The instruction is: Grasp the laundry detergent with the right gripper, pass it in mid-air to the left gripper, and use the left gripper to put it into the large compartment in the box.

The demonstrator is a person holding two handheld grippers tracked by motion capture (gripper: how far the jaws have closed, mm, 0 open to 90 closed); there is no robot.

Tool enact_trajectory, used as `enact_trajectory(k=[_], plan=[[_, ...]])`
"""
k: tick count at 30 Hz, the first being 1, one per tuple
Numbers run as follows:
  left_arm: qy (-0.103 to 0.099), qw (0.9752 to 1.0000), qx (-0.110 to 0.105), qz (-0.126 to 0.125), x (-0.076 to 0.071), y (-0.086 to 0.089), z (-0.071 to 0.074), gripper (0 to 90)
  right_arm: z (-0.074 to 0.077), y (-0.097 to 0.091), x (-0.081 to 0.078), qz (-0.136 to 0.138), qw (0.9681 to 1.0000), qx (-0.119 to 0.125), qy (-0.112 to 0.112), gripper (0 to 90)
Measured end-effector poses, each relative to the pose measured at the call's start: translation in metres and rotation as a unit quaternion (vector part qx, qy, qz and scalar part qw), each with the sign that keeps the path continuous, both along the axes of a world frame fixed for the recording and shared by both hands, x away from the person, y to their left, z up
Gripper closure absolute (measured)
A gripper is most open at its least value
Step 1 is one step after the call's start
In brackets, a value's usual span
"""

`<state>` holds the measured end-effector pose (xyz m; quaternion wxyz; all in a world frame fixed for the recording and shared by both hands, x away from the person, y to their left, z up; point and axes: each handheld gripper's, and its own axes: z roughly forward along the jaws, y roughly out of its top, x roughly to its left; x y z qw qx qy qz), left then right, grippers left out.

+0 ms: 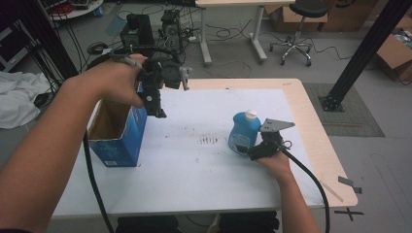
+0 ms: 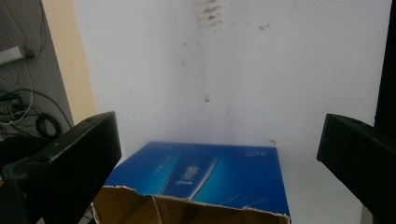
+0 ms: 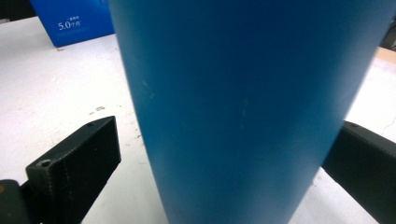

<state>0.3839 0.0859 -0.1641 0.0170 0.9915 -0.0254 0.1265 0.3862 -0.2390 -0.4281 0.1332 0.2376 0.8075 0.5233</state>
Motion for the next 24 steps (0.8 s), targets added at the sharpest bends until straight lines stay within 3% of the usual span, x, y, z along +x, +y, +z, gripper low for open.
enact_trajectory(k=[18,24], plan=[[0.000,1.0000,-0.001,0.001,-0.0003,0.0007,-0.0007,0.1,-0.0039,0.0039,-0.0002,-0.009,0.9997,0.021,-0.009,7.0],[0.001,1.0000,0.000,0.000,-0.0004,0.0008,-0.0007,0.1,-0.0057,0.0048,-0.0003,-0.012,0.9997,0.021,-0.009,13.5]])
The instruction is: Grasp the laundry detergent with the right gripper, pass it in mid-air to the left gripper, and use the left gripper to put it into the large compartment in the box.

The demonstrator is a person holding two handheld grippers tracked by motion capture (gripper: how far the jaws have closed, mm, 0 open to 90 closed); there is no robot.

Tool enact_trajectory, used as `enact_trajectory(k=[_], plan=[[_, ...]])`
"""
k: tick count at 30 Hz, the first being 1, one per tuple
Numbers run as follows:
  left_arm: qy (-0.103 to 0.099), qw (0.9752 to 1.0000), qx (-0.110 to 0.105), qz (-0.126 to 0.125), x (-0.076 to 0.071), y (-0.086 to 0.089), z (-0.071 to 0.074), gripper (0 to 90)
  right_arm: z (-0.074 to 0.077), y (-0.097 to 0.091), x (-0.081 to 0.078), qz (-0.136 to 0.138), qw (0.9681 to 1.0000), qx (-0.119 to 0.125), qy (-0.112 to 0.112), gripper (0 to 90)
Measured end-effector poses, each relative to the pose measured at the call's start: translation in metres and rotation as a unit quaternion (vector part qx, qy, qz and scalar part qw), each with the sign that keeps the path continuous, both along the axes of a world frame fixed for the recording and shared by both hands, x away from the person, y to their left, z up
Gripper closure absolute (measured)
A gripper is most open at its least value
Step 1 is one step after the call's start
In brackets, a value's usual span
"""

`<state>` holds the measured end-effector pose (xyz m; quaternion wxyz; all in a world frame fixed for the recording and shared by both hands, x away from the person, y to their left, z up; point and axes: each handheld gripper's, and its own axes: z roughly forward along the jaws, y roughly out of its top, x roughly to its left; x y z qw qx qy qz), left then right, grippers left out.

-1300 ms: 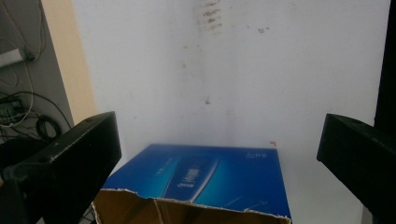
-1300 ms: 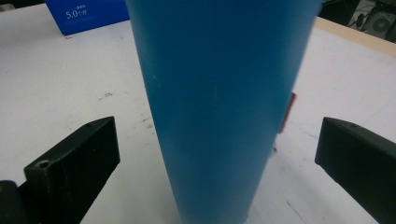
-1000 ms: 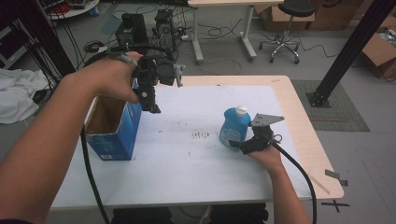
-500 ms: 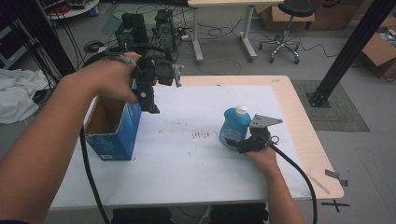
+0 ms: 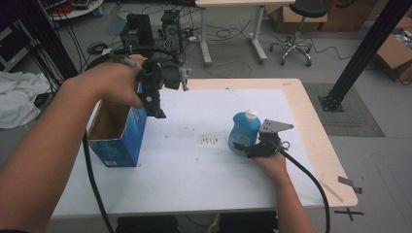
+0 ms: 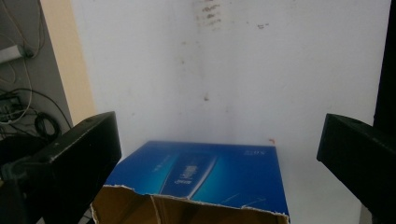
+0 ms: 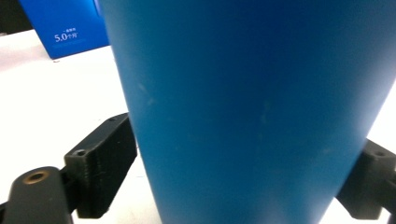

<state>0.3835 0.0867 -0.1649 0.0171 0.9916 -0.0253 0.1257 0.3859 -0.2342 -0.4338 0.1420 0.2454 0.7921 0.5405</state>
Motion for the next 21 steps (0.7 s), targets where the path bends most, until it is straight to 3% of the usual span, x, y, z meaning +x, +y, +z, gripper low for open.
enact_trajectory(k=[10,21], plan=[[0.001,1.0000,0.000,0.002,0.0005,0.0003,-0.0007,0.1,0.0011,-0.0007,-0.0008,0.002,1.0000,0.006,-0.008,19.4],[0.003,1.0000,-0.004,-0.001,0.0008,-0.0009,-0.0014,0.2,-0.0005,-0.0017,-0.0015,-0.015,0.9998,0.001,-0.012,26.2]])
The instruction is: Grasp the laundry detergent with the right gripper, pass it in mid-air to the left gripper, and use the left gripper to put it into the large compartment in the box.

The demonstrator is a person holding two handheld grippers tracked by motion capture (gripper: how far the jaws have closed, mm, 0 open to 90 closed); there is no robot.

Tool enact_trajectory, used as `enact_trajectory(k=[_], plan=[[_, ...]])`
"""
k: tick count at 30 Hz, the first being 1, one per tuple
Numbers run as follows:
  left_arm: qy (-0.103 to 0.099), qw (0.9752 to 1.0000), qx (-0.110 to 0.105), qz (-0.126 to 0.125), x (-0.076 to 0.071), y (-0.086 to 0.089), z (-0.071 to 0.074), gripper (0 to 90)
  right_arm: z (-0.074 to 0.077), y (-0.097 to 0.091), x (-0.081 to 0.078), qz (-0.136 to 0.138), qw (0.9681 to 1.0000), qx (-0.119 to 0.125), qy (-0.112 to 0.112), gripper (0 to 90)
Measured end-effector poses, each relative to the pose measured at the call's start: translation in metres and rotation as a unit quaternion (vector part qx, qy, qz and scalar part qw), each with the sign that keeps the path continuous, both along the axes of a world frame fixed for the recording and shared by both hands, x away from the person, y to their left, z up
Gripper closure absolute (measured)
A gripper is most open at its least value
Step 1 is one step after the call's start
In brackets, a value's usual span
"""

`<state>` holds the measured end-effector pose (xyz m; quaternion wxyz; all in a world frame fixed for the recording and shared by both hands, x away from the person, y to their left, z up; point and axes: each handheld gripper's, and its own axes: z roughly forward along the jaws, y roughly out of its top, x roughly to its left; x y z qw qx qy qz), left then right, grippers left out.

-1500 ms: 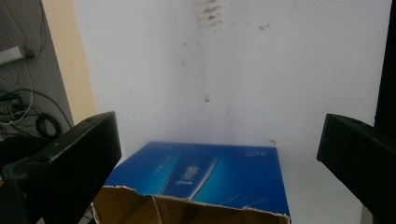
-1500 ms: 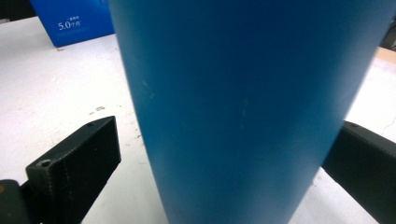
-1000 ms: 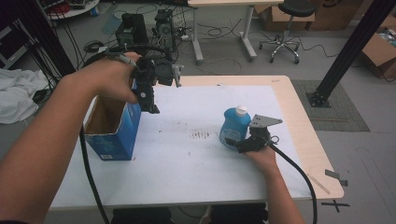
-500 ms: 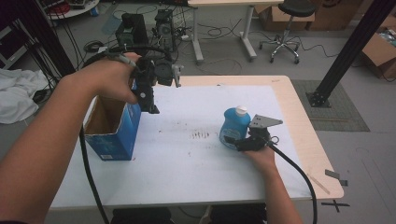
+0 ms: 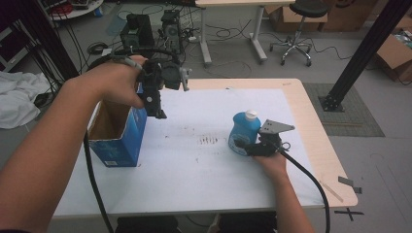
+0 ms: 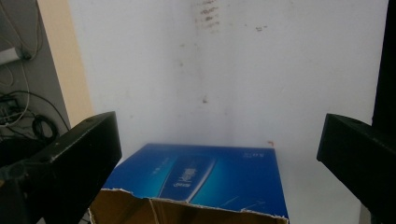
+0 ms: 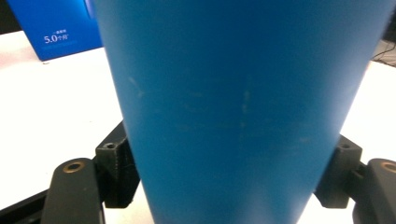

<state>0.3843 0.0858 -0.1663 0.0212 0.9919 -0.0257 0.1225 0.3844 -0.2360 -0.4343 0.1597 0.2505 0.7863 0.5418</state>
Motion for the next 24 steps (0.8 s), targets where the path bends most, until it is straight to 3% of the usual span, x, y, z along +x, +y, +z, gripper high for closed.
enact_trajectory(k=[24], plan=[[-0.002,1.0000,0.004,-0.001,0.0008,-0.0016,-0.0011,0.3,-0.0040,0.0000,-0.0030,-0.004,1.0000,0.002,-0.007,42.2]])
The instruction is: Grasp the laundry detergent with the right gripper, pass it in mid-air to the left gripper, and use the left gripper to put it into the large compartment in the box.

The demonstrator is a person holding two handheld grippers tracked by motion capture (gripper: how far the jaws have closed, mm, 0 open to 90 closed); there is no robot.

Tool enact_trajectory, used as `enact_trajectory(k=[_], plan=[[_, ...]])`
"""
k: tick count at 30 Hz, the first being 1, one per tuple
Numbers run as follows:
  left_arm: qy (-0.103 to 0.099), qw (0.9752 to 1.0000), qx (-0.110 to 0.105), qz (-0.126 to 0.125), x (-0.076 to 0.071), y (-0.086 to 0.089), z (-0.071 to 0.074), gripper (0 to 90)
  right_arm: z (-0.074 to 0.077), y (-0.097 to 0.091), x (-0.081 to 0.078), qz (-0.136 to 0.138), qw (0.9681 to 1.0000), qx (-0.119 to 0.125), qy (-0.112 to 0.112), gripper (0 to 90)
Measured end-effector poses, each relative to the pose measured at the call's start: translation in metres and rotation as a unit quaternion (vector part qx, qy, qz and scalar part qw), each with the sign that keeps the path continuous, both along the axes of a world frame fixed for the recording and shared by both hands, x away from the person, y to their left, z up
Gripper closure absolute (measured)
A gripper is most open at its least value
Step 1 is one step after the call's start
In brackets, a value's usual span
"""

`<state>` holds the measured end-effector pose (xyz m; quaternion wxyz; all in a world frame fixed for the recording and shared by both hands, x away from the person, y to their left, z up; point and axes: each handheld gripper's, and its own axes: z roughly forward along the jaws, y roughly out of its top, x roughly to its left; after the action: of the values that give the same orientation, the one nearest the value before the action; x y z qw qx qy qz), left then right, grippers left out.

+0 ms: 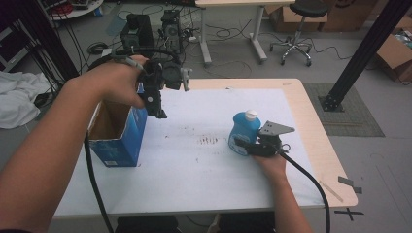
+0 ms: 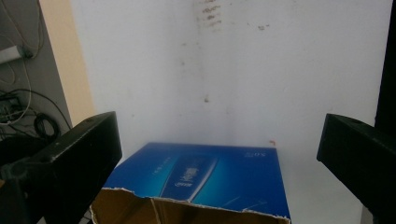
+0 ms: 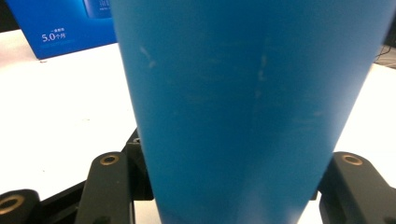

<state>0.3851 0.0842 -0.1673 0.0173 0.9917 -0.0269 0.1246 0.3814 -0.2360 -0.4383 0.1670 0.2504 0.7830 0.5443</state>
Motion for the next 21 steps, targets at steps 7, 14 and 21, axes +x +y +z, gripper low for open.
enact_trajectory(k=[7,14,21], plan=[[0.001,1.0000,-0.001,-0.004,-0.001,-0.003,-0.001,0.3,0.002,0.000,0.000,0.001,1.0000,-0.004,0.004,44.9],[0.008,1.0000,0.001,-0.006,0.000,-0.005,-0.007,0.3,0.012,-0.004,-0.005,0.018,0.9995,-0.025,0.006,45.6],[0.011,0.9998,0.001,-0.016,-0.005,-0.012,-0.008,0.3,0.034,-0.010,-0.020,0.037,0.9985,-0.035,-0.017,45.6]])
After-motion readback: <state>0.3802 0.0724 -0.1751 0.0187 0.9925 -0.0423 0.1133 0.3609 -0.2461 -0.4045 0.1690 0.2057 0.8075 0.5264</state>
